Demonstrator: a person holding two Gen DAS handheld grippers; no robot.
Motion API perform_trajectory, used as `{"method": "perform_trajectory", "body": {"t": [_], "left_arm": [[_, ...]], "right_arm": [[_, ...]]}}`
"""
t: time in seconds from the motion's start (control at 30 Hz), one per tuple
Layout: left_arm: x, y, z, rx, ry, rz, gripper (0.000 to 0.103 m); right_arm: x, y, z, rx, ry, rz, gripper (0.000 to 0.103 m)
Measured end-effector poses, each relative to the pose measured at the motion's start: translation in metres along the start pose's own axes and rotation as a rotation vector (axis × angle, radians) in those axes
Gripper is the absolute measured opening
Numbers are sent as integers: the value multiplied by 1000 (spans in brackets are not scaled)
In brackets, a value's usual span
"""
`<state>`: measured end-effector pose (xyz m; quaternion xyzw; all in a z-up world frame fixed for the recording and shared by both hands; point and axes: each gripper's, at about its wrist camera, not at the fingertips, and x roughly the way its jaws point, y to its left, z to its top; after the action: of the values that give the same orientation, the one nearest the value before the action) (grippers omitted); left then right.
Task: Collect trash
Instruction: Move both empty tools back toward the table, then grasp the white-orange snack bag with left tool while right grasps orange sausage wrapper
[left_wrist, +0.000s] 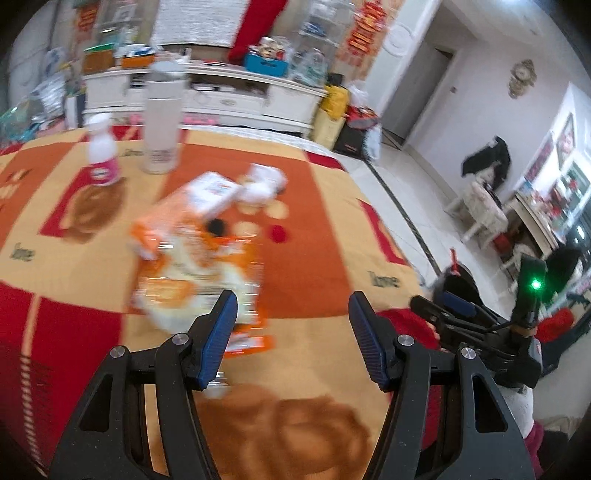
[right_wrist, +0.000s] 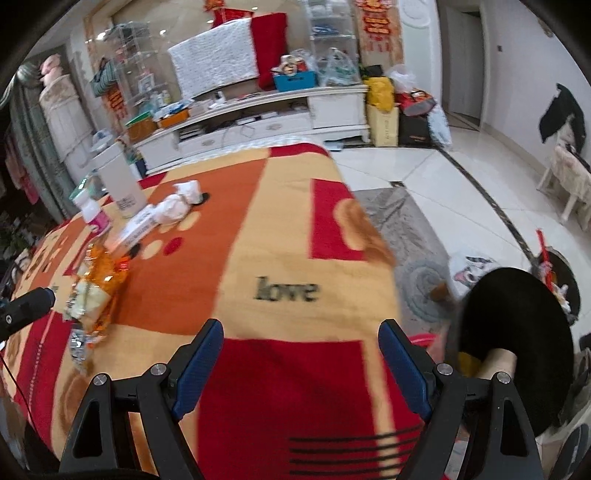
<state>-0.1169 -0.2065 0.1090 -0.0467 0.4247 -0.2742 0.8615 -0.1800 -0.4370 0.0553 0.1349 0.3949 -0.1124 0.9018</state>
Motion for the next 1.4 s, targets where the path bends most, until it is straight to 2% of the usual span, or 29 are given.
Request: {"method": "perform_trajectory", "body": {"t": [0.07,0.23,0.4,0.53,0.6,0.67,0.8,0.83,0.87,0.9,0.97,1.0,1.2,1.27,1.4], "left_arm": [[-6,21,2,-22,-4,14,61],[-2,68,5,-126,21,10,62],[23,85,7,-185,69,-22,63],[39,100,17,-219,45,-1,63],[49,106,25,-214,50,-4,63],[65,108,29,-187,88,7,63],[85,109,26,-158,134,-10,62],[86,108,24,-156,139,-12,59],[87,108,23,-152,146,-22,52],[87,108,21,-149,156,-32,29],[82,109,20,-156,161,-53,24],[75,112,21,-156,154,-63,17],[21,138,29,-201,56,-52,12],[1,152,28,-222,21,-15,12],[-25,173,19,-215,-27,118,12]], "right_arm": [[4,14,1,-22,4,37,84],[19,52,2,-100,21,67,84],[36,80,1,-143,63,99,84],[40,95,-1,-173,80,123,84],[41,98,-1,-186,85,121,84],[45,100,-2,-195,98,116,84],[53,102,-4,-205,118,110,84],[55,104,-3,-205,121,111,84],[56,104,-3,-206,124,112,84],[57,104,-3,-206,126,114,84],[58,107,-1,-209,130,122,84],[59,109,0,-211,131,128,84],[62,130,4,-229,127,203,84],[65,139,5,-226,134,229,84],[76,160,10,-213,142,273,84]]}}
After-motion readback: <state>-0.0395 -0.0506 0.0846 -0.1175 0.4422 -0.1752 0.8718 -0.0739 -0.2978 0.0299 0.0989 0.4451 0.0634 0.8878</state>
